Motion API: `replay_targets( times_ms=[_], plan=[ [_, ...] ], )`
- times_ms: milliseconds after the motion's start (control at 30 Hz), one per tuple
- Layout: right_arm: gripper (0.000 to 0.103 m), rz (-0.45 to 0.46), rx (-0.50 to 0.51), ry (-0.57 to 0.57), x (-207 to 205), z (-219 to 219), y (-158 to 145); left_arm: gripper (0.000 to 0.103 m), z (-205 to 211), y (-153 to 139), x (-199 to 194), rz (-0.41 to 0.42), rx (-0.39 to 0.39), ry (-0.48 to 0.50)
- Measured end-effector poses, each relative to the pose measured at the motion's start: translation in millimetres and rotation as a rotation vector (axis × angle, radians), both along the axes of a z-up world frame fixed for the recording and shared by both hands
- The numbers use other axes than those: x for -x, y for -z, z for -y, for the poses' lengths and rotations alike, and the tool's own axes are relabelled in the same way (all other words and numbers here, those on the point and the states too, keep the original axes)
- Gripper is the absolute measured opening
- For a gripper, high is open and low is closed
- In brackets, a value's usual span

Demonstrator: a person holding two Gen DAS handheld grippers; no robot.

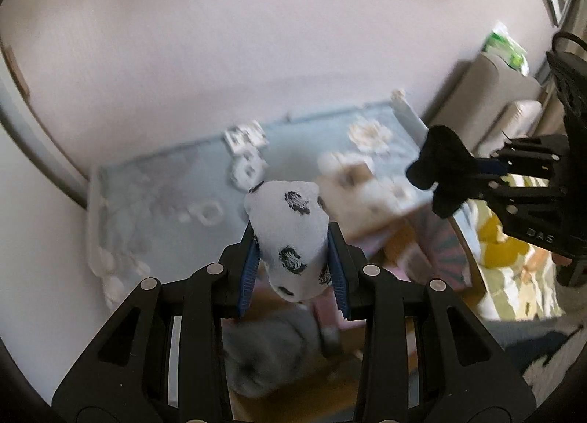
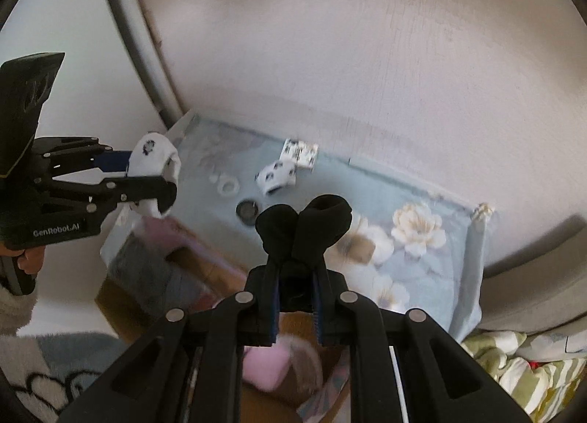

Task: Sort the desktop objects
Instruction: 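Carry sock and black scrunchie over the cardboard box and open both tools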

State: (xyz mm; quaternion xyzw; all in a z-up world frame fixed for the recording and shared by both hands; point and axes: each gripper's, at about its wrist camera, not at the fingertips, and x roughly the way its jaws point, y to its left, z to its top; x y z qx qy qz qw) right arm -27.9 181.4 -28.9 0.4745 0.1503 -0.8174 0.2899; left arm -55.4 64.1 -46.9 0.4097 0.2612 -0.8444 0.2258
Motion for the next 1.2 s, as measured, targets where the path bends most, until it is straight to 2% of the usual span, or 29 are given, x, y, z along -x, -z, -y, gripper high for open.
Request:
replay_targets(
  times_ms=[33, 233, 367, 967, 1000, 1033, 1067, 1100, 1133, 1200],
  plan=[
    [0.013, 0.0, -0.012, 0.002, -9.7, 6.0, 13.8, 0.032, -6.9, 8.6, -3.1, 0.0, -0.019, 0.008],
    [0.013, 0.061, -0.03, 0.007, -41.0, -4.3, 46.9, 0.032, -47.8, 46.8, -4.7, 0.009, -0.078, 0.029],
    [0.013, 0.125, -0.036, 0.01, -53.6, -9.8, 69.0, 0.032, -61.6, 55.6, -1.4, 0.031, -0.095, 0.029],
    [0.014, 0.163, -0.021, -0.005, -61.3, -21.2, 77.2, 0.034, -70.9, 62.8, -2.2, 0.079, -0.122, -0.004],
    [0.015, 0.168, -0.015, -0.007, -60.6, -21.6, 77.8, 0.036, -69.7, 64.0, -1.7, 0.085, -0.131, -0.003],
    [0.021, 0.184, -0.005, -0.014, -60.0, -21.3, 78.9, 0.045, -68.1, 65.9, -0.6, 0.093, -0.149, -0.006],
    [0.026, 0.194, 0.0, -0.017, -59.6, -20.6, 79.6, 0.073, -66.3, 67.9, -0.7, 0.1, -0.17, -0.016],
    [0.039, 0.202, 0.005, -0.017, -59.4, -20.2, 80.5, 0.096, -65.0, 68.7, -0.9, 0.104, -0.174, -0.021],
    [0.053, 0.208, 0.009, -0.021, -59.0, -20.4, 80.7, 0.102, -64.5, 66.9, -2.7, 0.094, -0.16, -0.035],
    [0.063, 0.211, 0.026, -0.018, -58.3, -22.3, 79.3, 0.103, -63.4, 64.7, -4.9, 0.078, -0.154, -0.047]
  ],
)
